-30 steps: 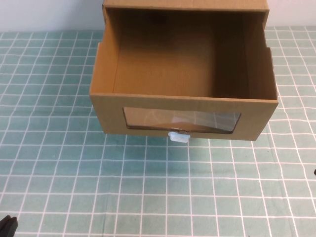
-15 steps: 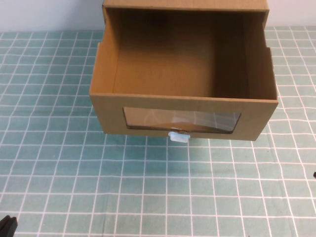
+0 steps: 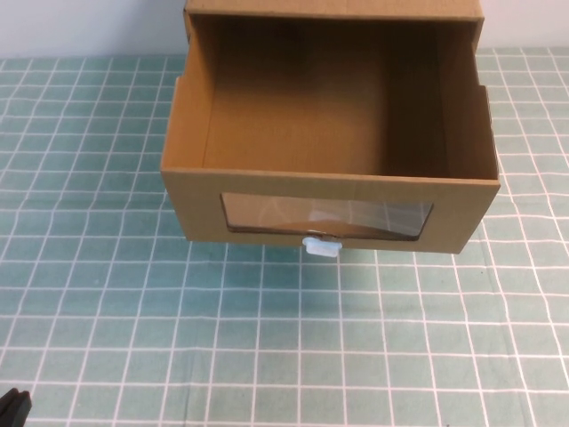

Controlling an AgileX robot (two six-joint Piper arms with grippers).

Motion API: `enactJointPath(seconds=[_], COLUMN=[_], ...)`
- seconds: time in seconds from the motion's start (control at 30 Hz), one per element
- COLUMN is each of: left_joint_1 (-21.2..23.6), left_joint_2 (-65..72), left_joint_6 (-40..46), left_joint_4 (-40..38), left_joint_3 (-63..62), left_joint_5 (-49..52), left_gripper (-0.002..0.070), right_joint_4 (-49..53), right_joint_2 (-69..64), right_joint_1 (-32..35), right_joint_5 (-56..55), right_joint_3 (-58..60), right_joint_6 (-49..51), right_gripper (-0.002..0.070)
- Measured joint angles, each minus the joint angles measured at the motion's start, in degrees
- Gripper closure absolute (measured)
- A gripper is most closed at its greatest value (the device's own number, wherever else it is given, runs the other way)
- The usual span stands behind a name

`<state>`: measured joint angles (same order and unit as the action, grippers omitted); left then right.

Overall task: Open the shoe box
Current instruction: 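Pull the top drawer of the cardboard box fully open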

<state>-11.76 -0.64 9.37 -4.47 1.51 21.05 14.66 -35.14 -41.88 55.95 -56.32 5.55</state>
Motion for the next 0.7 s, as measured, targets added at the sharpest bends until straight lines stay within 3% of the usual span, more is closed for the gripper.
enactJointPath(seconds=[0.17, 0.3, 0.7], left_joint_1=[0.00, 0.00, 0.00], left_joint_2=[0.00, 0.00, 0.00], left_joint_6=[0.00, 0.00, 0.00], left_joint_4=[0.00, 0.00, 0.00], left_joint_3=[0.00, 0.00, 0.00], left_joint_5=[0.00, 0.00, 0.11], left_gripper=[0.0680, 0.0680, 0.0680], right_joint_4=[-3.77, -3.75, -7.93], right_joint_2=[7.16, 12.41, 33.52], right_joint_1=[18.91, 28.02, 41.73], right_joint_5=[-14.63, -24.45, -34.72], right_joint_3=[5.79, 16.14, 47.50], right_joint_6=[0.65, 0.78, 0.78], right_gripper=[0.0689, 0.0689, 0.0689])
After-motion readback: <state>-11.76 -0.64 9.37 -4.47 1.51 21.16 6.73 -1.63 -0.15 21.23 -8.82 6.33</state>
